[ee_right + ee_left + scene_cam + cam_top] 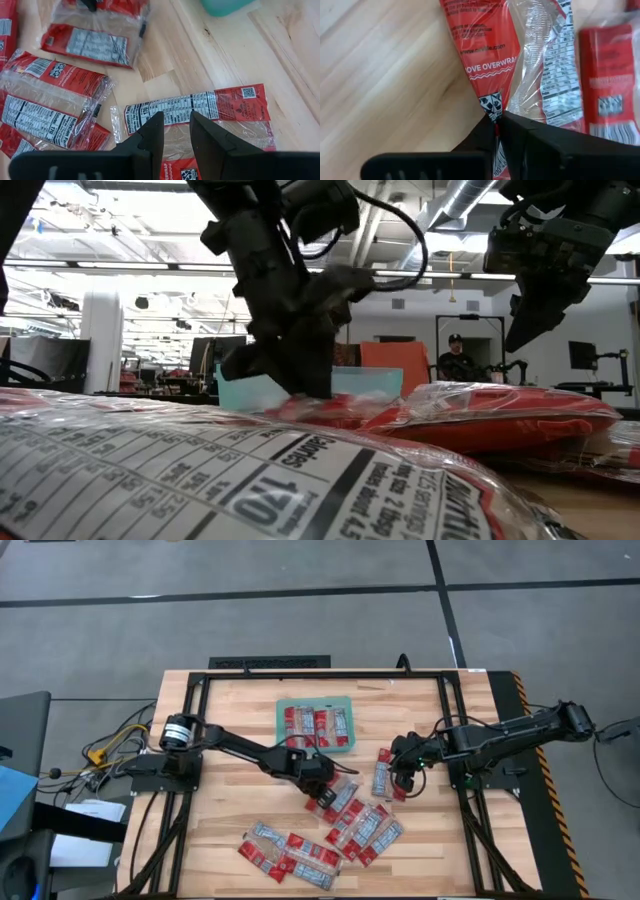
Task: Sort popcorn bags into baskets
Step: Put the red popcorn bag into the blue bin
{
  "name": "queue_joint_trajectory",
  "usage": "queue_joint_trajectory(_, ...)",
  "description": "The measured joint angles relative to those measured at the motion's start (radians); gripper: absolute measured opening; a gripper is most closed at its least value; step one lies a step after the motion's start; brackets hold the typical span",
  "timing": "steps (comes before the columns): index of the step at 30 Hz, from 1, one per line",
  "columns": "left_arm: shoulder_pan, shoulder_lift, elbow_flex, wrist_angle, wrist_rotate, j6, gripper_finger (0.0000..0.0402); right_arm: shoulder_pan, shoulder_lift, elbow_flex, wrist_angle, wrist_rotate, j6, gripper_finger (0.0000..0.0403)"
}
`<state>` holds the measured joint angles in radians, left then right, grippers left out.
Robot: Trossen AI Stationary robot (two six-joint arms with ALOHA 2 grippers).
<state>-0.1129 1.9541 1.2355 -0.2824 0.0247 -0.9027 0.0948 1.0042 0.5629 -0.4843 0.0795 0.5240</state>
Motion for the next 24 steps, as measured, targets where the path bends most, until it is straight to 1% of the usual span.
queue_joint_trajectory(2,0.002,-0.024,-0.001,-0.008,0.02,-0.001,0.0002,0.0,0.0,0.0,0.0,0.0,0.001,0.0118)
queue_joint_trajectory(5,0.002,-0.077,-0.001,-0.011,0.023,-0.007,0.0001,0.0,0.0,0.0,0.0,0.0,0.002,0.0118)
queue_joint_trajectory(10,0.014,-0.169,0.0,-0.047,-0.021,-0.021,0.0,0.0,0.0,0.0,0.0,0.0,0.002,0.0118)
queue_joint_trajectory(15,0.045,-0.266,0.0,-0.04,-0.106,-0.038,0.0,0.0,0.0,0.0,0.0,0.0,0.002,0.0118)
queue_joint_trajectory(18,0.072,-0.312,0.0,-0.035,-0.173,-0.052,0.0,0.0,0.0,0.0,0.0,0.0,0.002,0.0118)
queue_joint_trajectory(22,0.121,-0.342,0.001,-0.038,-0.318,-0.052,0.0,0.0,0.0,0.0,0.0,0.004,0.002,0.0118)
queue_joint_trajectory(24,0.155,-0.34,0.001,-0.046,-0.367,-0.072,0.0,0.0,0.0,0.0,0.0,0.012,-0.001,0.0118)
